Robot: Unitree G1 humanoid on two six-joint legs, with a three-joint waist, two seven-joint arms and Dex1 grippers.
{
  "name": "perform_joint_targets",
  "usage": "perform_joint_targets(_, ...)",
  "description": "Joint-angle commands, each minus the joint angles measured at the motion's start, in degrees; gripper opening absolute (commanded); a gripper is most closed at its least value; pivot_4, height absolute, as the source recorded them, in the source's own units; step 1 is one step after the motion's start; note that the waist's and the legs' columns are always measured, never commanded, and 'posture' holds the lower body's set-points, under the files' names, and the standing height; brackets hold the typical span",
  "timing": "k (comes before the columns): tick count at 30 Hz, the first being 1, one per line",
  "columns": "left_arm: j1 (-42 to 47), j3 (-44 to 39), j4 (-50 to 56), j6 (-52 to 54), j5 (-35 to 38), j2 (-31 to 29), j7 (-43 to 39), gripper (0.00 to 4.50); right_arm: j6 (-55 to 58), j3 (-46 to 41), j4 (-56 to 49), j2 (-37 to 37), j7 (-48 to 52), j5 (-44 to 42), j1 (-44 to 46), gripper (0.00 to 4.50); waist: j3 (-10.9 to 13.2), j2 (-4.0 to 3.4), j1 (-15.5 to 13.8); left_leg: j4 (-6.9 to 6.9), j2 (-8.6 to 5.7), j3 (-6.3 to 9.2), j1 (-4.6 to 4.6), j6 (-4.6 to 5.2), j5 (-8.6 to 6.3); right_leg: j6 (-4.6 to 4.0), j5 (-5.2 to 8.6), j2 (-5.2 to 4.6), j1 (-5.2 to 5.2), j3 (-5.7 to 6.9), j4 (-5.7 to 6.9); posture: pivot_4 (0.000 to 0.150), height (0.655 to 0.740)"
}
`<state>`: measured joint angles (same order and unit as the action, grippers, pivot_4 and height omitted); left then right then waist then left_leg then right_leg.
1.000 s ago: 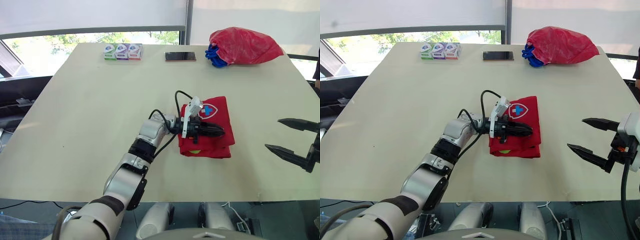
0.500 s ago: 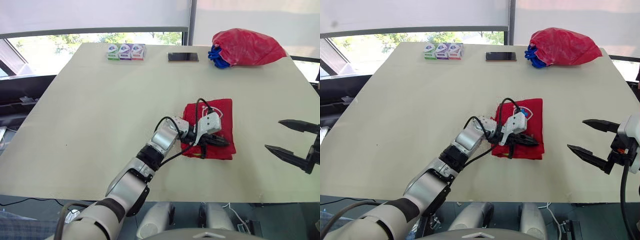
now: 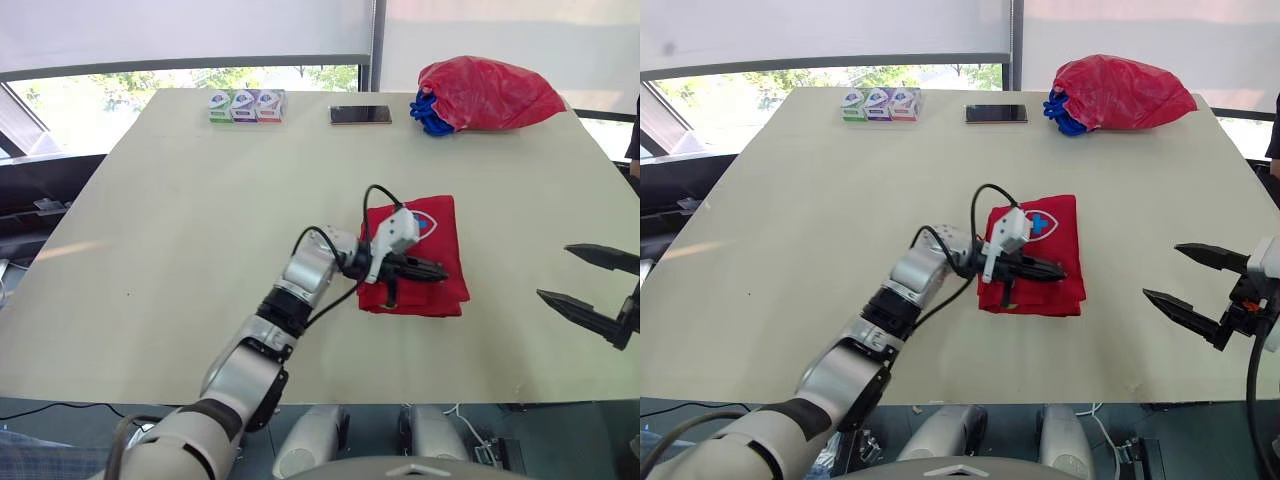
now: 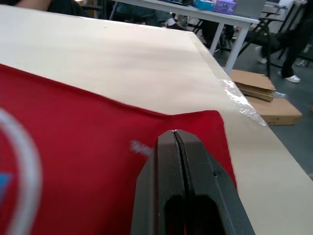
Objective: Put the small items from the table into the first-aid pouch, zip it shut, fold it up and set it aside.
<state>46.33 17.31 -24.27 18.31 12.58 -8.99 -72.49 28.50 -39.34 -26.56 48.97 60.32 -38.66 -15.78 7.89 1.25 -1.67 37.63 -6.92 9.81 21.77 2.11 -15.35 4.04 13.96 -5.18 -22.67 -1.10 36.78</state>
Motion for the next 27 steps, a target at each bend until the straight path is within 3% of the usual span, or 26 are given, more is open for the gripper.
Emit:
perform_joint_targets(1, 4.9, -4.7, -0.9, 1.2, 2.2, 0.2, 2.9, 0.03, -1.9, -0.9, 2.3, -0.4, 0.5, -1.0, 1.8, 4.5, 0.0, 0.01, 0.0, 0.03, 0.0, 0.02, 0.03, 0.0, 0.0, 0.0, 0.0, 0.0, 0.0, 0.02, -0.01, 0.15, 0.74)
perform_joint_targets(9, 12.3, -7.2, -17.6, -6.4, -2.0, 4.4, 11.5, 0.03, -3.7, 3.1, 7.0, -0.7, 1.0, 0.1, 4.8, 4.5, 0.0, 0.01, 0.1, 0.05, -0.02, 0.01, 0.06, 0.0, 0.0, 0.0, 0.0, 0.0, -0.03, 0.01, -0.03, 0.15, 0.74)
perform_joint_targets(15, 12.7, -3.4, -26.3, -8.5, -7.4, 5.6, 11.5, 0.03, -3.2, 2.8, 7.9, -0.2, 0.0, 0.4, 5.3, 4.5, 0.0, 0.0, 0.2, 0.07, -0.02, 0.01, 0.07, 0.0, 0.0, 0.01, 0.0, 0.0, -0.04, 0.01, -0.01, 0.15, 0.74)
perform_joint_targets(19, 12.9, -1.5, -32.5, -9.0, -12.1, 5.8, 15.8, 0.03, -1.7, 2.9, 7.7, 0.0, -1.2, 0.1, 5.2, 4.5, 0.0, -0.01, 0.3, 0.06, -0.02, 0.0, 0.01, 0.0, 0.0, 0.01, 0.0, 0.0, 0.02, 0.01, 0.0, 0.15, 0.74)
perform_joint_targets(27, 10.6, 3.3, -35.8, -13.5, -18.6, 5.9, 14.2, 0.03, -1.6, 4.0, 7.0, -0.4, -1.8, -0.4, 6.3, 4.5, -0.9, -0.14, 0.5, 0.07, -0.02, 0.0, -0.07, 0.01, -0.01, 0.03, 0.01, 0.01, 0.11, 0.0, -0.01, 0.15, 0.74)
